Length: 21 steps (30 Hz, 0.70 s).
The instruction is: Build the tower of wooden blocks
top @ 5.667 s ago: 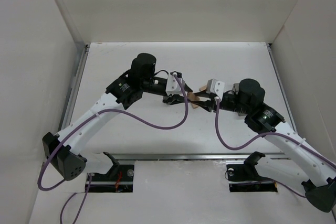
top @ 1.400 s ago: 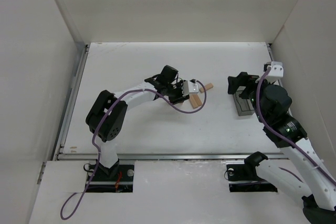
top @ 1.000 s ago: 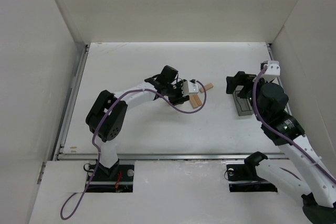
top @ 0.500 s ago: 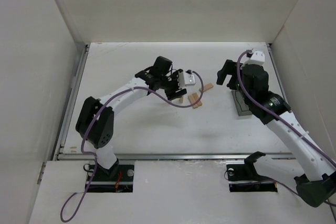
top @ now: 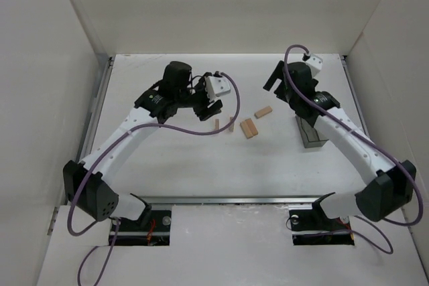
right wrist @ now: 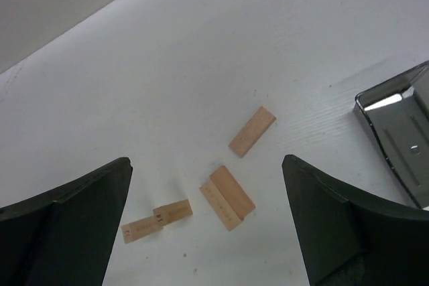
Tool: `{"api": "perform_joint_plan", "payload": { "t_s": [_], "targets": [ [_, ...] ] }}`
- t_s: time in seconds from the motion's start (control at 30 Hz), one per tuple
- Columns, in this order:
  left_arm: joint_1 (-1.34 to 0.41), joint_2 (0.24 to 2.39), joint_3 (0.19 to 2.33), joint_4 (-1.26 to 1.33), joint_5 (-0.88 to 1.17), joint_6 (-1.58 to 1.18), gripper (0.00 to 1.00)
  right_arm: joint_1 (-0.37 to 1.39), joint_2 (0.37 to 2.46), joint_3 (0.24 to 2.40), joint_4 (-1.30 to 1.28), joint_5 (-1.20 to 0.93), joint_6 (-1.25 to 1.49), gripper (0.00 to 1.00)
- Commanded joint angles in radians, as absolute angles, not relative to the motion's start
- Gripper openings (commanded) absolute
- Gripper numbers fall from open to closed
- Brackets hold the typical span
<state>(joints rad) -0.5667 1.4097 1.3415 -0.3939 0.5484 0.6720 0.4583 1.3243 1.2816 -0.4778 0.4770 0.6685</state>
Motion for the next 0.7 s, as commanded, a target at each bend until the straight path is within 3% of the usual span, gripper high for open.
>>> {"api": "perform_joint_plan", "payload": {
  "t_s": [0.0,0.2,0.33,0.47,0.67],
  "targets": [
    [-0.537,1.329,1.336,-0.399,0.543,0.574,0.57,0.433,1.426,1.31,-0.483,0.476,0.834,1.0],
    [-0.506,1.229,1.227,-0.318,0.304,0.413,0.58,0.411,1.688,1.506,-0.676,0.428,0.995,1.0],
    [-0.48,1.178,1.151,-0.232,0.028,0.23,0.78,0.402,1.937,1.673,-0.854,0.403,1.061,0.97],
    [-0.463,1.117,1.073,-0.199,-0.009,0.267,0.78,0.368,2.058,1.724,-0.907,0.325,1.098,0.81],
    [-0.463,1.082,1.023,-0.21,0.0,0.276,0.78,0.345,2.082,1.715,-0.916,0.304,1.135,0.78]
  ]
}}
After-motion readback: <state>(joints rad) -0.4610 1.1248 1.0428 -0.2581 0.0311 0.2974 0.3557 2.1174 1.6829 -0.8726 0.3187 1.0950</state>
